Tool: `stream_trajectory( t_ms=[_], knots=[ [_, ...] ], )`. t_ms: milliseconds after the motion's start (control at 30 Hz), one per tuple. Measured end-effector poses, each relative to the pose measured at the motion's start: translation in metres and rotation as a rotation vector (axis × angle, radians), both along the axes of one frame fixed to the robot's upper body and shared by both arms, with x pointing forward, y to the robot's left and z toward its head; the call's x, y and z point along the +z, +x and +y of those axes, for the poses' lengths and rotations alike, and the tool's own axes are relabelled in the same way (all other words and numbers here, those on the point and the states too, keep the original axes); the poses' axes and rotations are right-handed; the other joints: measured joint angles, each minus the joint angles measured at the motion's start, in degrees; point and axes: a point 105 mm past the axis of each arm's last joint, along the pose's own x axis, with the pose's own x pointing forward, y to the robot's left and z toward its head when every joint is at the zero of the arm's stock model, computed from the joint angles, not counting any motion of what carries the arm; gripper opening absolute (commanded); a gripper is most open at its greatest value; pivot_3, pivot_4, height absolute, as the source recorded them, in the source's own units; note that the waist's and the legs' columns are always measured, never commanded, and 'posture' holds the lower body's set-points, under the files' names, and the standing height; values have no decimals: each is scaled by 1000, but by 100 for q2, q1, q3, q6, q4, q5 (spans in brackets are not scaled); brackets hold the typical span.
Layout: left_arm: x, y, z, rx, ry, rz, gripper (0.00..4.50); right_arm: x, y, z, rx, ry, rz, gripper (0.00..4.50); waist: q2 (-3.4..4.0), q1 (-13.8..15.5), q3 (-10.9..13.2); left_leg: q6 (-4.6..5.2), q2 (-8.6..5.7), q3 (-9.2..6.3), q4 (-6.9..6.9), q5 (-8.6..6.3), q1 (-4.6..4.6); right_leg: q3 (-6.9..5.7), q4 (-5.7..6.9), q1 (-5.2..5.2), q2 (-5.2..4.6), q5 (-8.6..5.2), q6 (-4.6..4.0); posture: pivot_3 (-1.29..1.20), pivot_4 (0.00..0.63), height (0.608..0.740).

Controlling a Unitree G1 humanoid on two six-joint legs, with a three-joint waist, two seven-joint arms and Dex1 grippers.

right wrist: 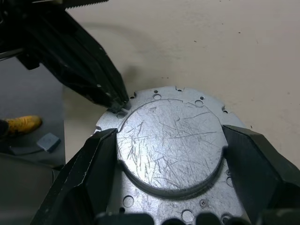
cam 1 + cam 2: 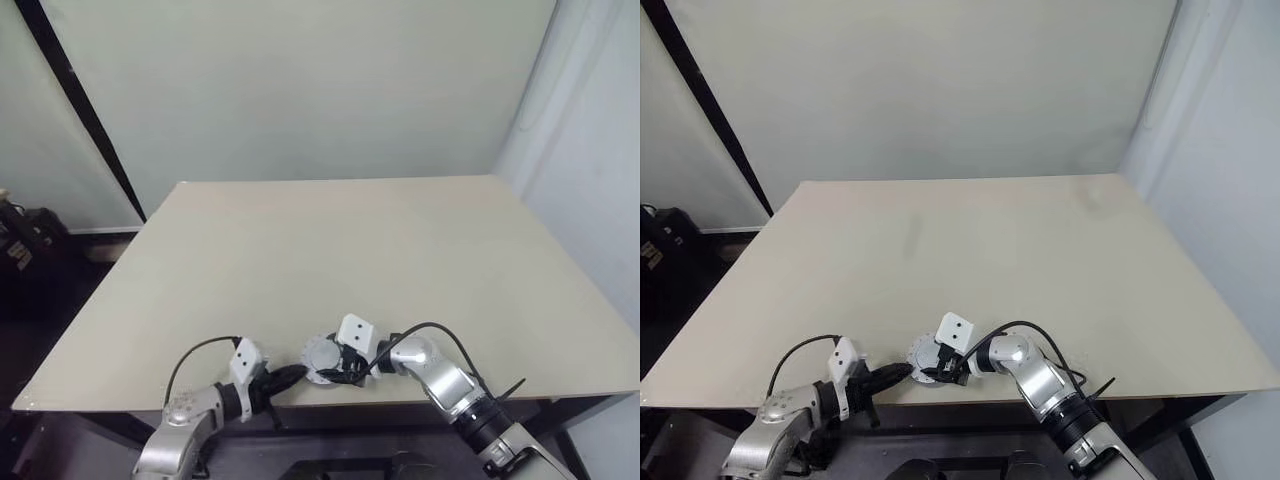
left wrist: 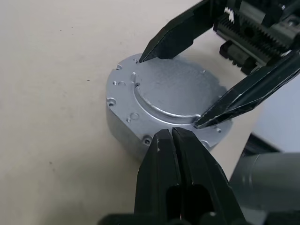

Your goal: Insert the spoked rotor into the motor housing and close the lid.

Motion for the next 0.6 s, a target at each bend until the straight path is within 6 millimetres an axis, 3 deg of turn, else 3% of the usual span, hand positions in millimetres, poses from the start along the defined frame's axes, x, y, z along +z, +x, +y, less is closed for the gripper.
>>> stream_trajectory(
  t_ms=[33, 133, 167, 333, 500, 600],
  knots=[
    [0, 1, -1, 2, 4, 0, 0, 0, 0, 0, 1, -2, 0, 3280, 3, 1, -2, 0, -2, 0, 0, 0, 0, 0, 0, 1, -3, 0, 1, 0, 0, 740],
    [0, 5, -2, 3, 23, -4, 0, 0, -1, -3, 10, -11, 1, 4375, 7, 18, -4, 0, -10, -2, 0, 0, 1, -2, 0, 3, -12, 0, 2, 0, 0, 740],
    [1, 5, -3, 1, 29, -5, 0, 1, -1, -4, 19, -13, 3, 4483, 6, 16, -5, 0, -10, -1, 0, 0, 1, -1, -1, 3, -12, -1, 3, 0, 0, 740],
    [1, 8, -4, 2, 53, -3, 0, 5, -3, -5, 17, 18, 39, 4483, 8, -4, -5, 0, -1, -1, -2, 0, 9, -3, 5, 3, -9, -1, 2, 0, 0, 740],
    [1, 8, -7, -8, 61, 1, 0, 41, 10, 0, -105, 218, 84, 4483, 12, -4, -7, 0, 0, -4, -2, 0, 11, -4, 7, 4, -8, -1, 2, 0, 0, 740],
    [1, 8, -8, -16, 62, 1, 0, 48, 19, -10, -221, 271, 176, 4483, 12, 11, -8, 0, -5, -3, 0, 0, 11, -2, 5, 4, -12, -1, 2, 0, 0, 740]
  ],
)
